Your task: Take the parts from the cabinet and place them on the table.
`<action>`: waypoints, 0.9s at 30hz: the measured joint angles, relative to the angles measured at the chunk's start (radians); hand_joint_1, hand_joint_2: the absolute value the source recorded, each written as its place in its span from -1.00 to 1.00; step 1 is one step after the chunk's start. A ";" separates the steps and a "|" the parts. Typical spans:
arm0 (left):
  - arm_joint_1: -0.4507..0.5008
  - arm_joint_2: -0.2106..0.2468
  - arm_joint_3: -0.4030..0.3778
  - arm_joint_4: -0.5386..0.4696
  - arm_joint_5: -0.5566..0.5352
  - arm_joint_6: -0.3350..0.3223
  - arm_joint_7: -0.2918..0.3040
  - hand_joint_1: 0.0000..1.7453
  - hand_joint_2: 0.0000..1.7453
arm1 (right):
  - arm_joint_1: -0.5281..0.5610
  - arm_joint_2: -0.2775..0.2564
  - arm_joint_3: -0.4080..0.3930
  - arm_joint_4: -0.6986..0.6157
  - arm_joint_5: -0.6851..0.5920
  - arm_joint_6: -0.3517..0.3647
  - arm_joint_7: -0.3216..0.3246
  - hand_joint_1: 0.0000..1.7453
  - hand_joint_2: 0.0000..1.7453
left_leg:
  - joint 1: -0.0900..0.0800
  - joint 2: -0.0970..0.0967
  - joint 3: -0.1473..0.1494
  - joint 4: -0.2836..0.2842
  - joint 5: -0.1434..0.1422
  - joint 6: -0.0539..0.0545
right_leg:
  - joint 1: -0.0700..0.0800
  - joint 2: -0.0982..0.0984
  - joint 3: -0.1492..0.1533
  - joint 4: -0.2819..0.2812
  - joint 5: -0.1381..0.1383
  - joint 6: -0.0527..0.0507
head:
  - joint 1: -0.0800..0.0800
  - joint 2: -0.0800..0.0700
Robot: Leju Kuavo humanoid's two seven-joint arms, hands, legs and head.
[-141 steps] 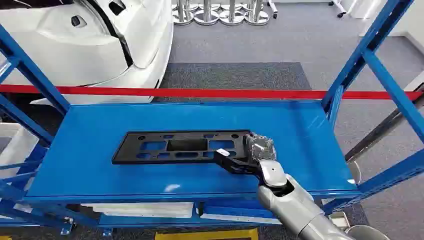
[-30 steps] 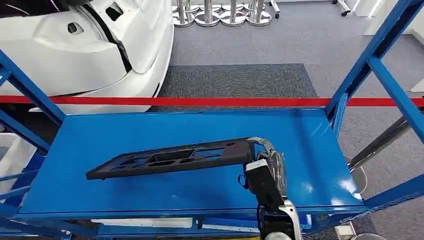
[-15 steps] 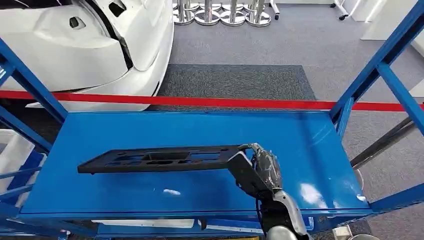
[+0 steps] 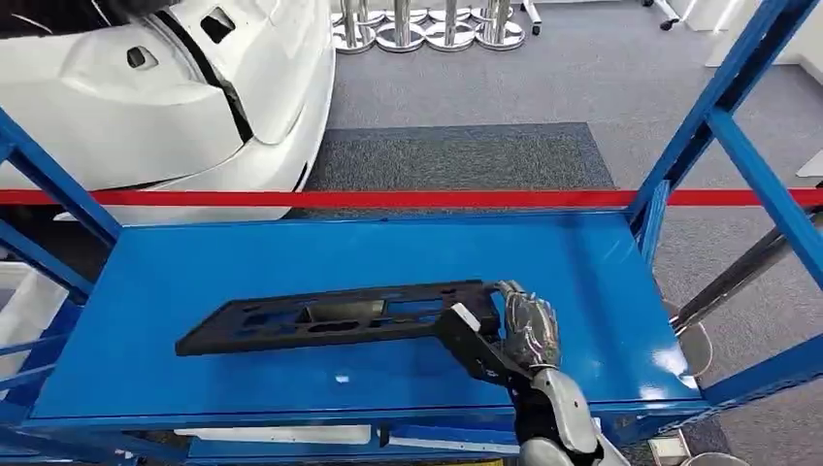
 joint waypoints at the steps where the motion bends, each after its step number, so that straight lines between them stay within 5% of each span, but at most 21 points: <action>1: 0.000 0.000 0.000 0.000 0.001 0.001 -0.003 -1.00 1.00 | 0.009 0.000 -0.004 0.000 0.030 -0.045 -0.026 1.00 1.00 | 0.000 0.000 -0.047 0.095 -0.037 0.000 | 0.002 -0.002 0.000 0.000 -0.001 -0.002 | 0.001 0.000; 2: 0.001 0.000 0.000 0.000 0.001 0.003 -0.005 -1.00 1.00 | 0.015 0.001 -0.007 0.000 0.056 -0.090 -0.052 1.00 1.00 | 0.000 0.000 -0.084 0.165 -0.056 0.000 | 0.005 -0.002 0.000 0.001 -0.002 -0.003 | 0.001 0.000; 4: 0.004 0.001 -0.002 0.000 0.000 0.017 -0.016 -1.00 1.00 | 0.022 0.007 -0.017 0.000 0.089 -0.188 -0.110 1.00 1.00 | 0.000 0.000 -0.088 0.159 -0.024 0.004 | 0.010 0.000 0.001 0.002 -0.003 -0.005 | 0.001 0.000; 7: 0.003 0.002 -0.017 0.000 -0.014 0.049 -0.045 -1.00 1.00 | 0.014 0.019 -0.041 -0.019 0.052 -0.294 -0.192 1.00 1.00 | -0.006 0.000 0.029 -0.090 0.108 0.028 | 0.015 0.002 0.007 0.005 -0.007 -0.004 | 0.001 0.000; 8: 0.003 0.003 -0.019 0.000 -0.016 0.055 -0.056 -1.00 1.00 | 0.001 0.019 -0.050 -0.032 0.020 -0.286 -0.200 1.00 1.00 | -0.010 0.000 0.053 -0.144 0.108 0.034 | 0.024 0.004 0.003 0.016 -0.012 0.003 | 0.001 0.000; 10: 0.000 0.003 -0.024 0.000 -0.020 0.061 -0.071 -1.00 1.00 | -0.040 0.015 -0.060 -0.067 -0.076 -0.220 -0.184 1.00 1.00 | -0.012 0.004 0.045 -0.144 0.104 0.033 | 0.021 0.005 -0.004 0.017 -0.012 0.010 | 0.003 0.000; 13: 0.000 -0.002 -0.031 0.000 -0.020 0.055 -0.085 -1.00 1.00 | -0.086 0.003 -0.069 -0.113 -0.210 -0.120 -0.150 1.00 1.00 | -0.003 0.004 0.048 -0.152 0.114 0.049 | 0.020 0.004 -0.007 0.033 -0.025 0.029 | 0.002 0.000; 16: 0.000 -0.006 -0.042 0.000 -0.020 0.029 -0.093 -1.00 1.00 | -0.142 -0.017 -0.067 -0.159 -0.236 -0.065 -0.129 1.00 1.00 | -0.003 0.004 0.040 -0.152 0.117 0.056 | 0.012 0.002 -0.109 0.253 -0.146 0.048 | 0.006 0.000; 18: 0.001 -0.007 -0.043 0.000 -0.020 0.020 -0.099 -1.00 1.00 | -0.145 -0.023 -0.066 -0.170 -0.223 -0.073 -0.134 1.00 1.00 | -0.002 0.003 0.039 -0.151 0.117 0.056 | 0.009 0.002 -0.161 0.360 -0.173 0.053 | 0.007 0.000; 20: 0.002 -0.007 -0.047 0.000 -0.020 0.016 -0.106 -1.00 1.00 | -0.145 -0.027 -0.063 -0.180 -0.202 -0.091 -0.157 1.00 1.00 | -0.002 0.001 0.039 -0.149 0.117 0.055 | 0.007 0.001 -0.123 0.269 -0.108 0.049 | 0.007 0.000; 22: 0.001 -0.009 -0.051 0.000 -0.020 0.015 -0.111 -1.00 1.00 | -0.145 -0.028 -0.065 -0.192 -0.173 -0.134 -0.193 1.00 1.00 | -0.002 0.000 0.041 -0.147 0.114 0.051 | 0.007 0.001 -0.034 0.086 -0.025 0.040 | 0.007 0.000; 23: 0.001 -0.010 -0.053 0.000 -0.020 0.016 -0.111 -1.00 1.00 | -0.147 -0.029 -0.067 -0.196 -0.165 -0.149 -0.206 1.00 1.00 | -0.008 0.000 0.039 -0.145 0.113 0.045 | 0.010 0.001 -0.010 0.028 -0.021 0.035 | 0.007 0.000; 27: 0.000 -0.010 -0.062 0.000 -0.020 0.018 -0.113 -1.00 1.00 | -0.143 -0.031 -0.068 -0.204 -0.143 -0.187 -0.235 1.00 1.00 | -0.008 -0.001 0.041 -0.150 0.114 0.023 | 0.011 0.003 -0.010 0.023 -0.015 0.012 | 0.006 0.000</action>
